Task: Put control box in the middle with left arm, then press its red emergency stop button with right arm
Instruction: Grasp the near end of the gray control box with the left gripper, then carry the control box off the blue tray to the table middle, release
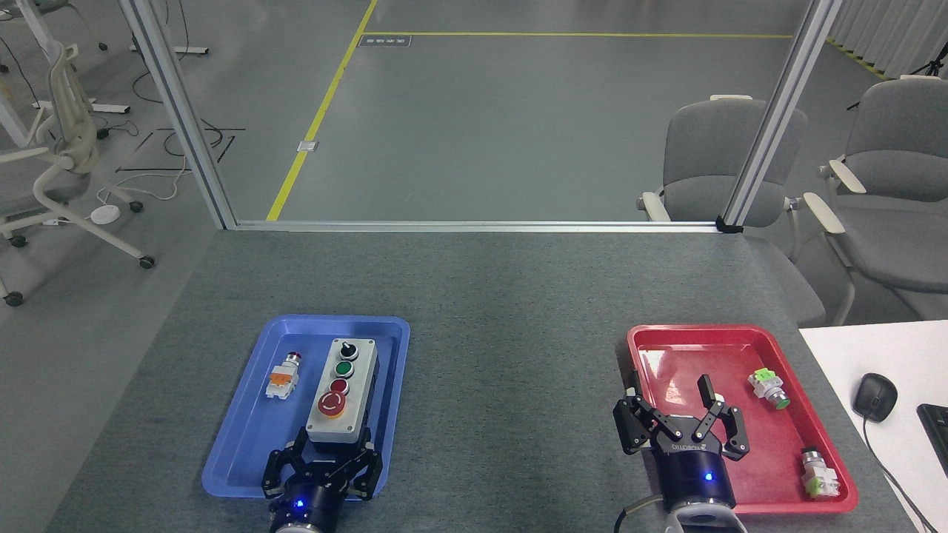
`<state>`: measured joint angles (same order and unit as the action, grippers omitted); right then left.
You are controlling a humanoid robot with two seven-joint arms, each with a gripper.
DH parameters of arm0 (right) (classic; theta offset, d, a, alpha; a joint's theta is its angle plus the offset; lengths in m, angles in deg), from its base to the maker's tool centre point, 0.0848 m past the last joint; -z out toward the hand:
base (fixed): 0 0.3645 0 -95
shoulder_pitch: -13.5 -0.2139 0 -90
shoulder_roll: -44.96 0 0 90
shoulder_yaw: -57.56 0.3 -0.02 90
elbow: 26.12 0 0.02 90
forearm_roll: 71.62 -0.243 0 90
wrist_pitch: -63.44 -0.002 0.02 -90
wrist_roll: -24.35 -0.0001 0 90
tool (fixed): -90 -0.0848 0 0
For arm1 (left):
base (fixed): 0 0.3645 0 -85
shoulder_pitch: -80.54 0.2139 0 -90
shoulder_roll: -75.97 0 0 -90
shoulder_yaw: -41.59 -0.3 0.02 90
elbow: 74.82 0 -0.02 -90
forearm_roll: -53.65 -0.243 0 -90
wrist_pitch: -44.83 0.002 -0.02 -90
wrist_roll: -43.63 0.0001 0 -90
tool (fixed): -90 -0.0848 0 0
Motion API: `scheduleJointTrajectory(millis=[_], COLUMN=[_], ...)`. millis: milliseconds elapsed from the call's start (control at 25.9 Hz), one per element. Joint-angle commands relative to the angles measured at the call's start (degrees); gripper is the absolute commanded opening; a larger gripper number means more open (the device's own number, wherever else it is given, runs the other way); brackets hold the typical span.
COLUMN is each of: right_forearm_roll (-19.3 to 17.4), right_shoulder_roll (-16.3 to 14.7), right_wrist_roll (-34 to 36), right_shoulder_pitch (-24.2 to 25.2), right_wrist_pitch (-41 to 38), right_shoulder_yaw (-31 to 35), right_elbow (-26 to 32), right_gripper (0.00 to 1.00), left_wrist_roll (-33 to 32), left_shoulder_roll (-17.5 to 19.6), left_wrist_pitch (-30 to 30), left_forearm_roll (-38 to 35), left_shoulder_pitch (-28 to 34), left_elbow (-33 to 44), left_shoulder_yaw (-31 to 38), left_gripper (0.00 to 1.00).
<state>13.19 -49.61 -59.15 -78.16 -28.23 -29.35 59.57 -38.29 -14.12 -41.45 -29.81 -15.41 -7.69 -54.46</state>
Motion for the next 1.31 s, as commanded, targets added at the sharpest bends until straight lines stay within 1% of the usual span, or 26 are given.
scheduleJointTrajectory(millis=[0, 116, 425, 502, 541, 580, 696, 734, 773, 812, 850, 966, 1005, 1043, 1121, 1159, 1237, 1275], right_forearm_roll=[0.0, 0.0, 0.0, 0.0, 0.0, -0.09, -0.09, -0.09, -0.09, -0.09, -0.09, -0.09, -0.09, -0.09, -0.09, -0.09, -0.09, -0.09], right_shoulder_roll=[0.0, 0.0, 0.0, -0.09, -0.09, -0.09, -0.09, -0.09, -0.09, -0.09, -0.17, -0.17, -0.17, -0.17, -0.17, -0.17, -0.17, -0.17], right_wrist_roll=[0.0, 0.0, 0.0, 0.0, 0.0, 0.0, 0.0, 0.0, 0.0, 0.0, 0.0, -0.09, -0.09, -0.09, -0.09, -0.09, -0.09, -0.09], right_shoulder_pitch=[0.0, 0.0, 0.0, 0.0, 0.0, 0.0, 0.0, 0.0, 0.0, 0.09, 0.0, 0.0, 0.0, 0.0, 0.0, 0.0, 0.0, 0.0], right_wrist_pitch=[-0.01, -0.09, -0.09, -0.09, -0.09, -0.09, -0.01, -0.01, 0.08, 0.17, 0.26, 0.26, 0.17, 0.17, 0.26, 0.26, 0.26, 0.17], right_shoulder_yaw=[-0.01, 0.08, -0.01, -0.01, -0.01, -0.01, -0.01, -0.01, -0.01, -0.01, -0.01, 0.08, 0.08, 0.08, 0.08, 0.08, 0.08, 0.08], right_elbow=[0.0, 0.0, 0.0, 0.0, 0.0, 0.0, 0.0, 0.0, 0.0, 0.0, 0.0, 0.09, 0.09, 0.09, 0.09, 0.18, 0.18, 0.18], right_gripper=[0.98, 0.98, 0.98, 0.98, 0.98, 0.98, 0.98, 0.98, 0.98, 0.98, 0.98, 0.98, 0.98, 0.98, 0.98, 0.98, 0.98, 0.98], left_wrist_roll=[0.09, 0.18, 0.18, 0.27, 0.27, 0.18, 0.09, 0.09, 0.09, 0.09, 0.09, 0.09, 0.09, 0.09, 0.0, 0.0, 0.0, -0.08], left_shoulder_roll=[0.36, 0.44, 0.18, 0.18, 0.27, 0.44, 0.8, 1.15, 1.32, 1.5, 1.5, 1.59, 2.38, 3.96, 6.33, 6.68, 6.42, 6.07], left_wrist_pitch=[-0.03, -0.11, -0.03, -0.03, -0.03, -0.11, -0.9, -1.08, -1.34, -1.87, -2.49, -3.36, -3.98, -4.6, -5.03, -5.03, -5.03, -5.12], left_forearm_roll=[0.22, 0.57, 0.92, 0.84, 0.84, 0.75, 0.48, 0.57, 0.75, 0.92, 0.92, 1.28, 1.98, 3.47, 7.51, 8.83, 8.92, 8.83], left_shoulder_pitch=[-1.08, -1.61, -5.92, -6.89, -7.33, -7.41, -7.85, -7.94, -8.03, -8.29, -8.64, -8.73, -8.47, -8.12, -6.71, -5.57, -3.19, -2.32], left_elbow=[-1.83, -3.32, -7.54, -8.24, -8.77, -9.12, -9.3, -9.21, -9.21, -9.12, -9.03, -7.19, -5.08, -2.45, 4.15, 7.4, 12.94, 14.96], left_shoulder_yaw=[0.24, 0.33, 0.33, 0.24, 0.24, 0.24, 0.16, 0.16, 0.24, 0.24, 0.24, 0.33, 0.51, 0.59, 0.33, 0.24, -0.37, -1.78], left_gripper=[0.99, 0.99, 0.99, 0.98, 0.96, 0.87, 0.44, 0.26, 0.12, 0.02, 0.0, 0.0, 0.0, 0.0, 0.0, 0.0, 0.0, 0.0])
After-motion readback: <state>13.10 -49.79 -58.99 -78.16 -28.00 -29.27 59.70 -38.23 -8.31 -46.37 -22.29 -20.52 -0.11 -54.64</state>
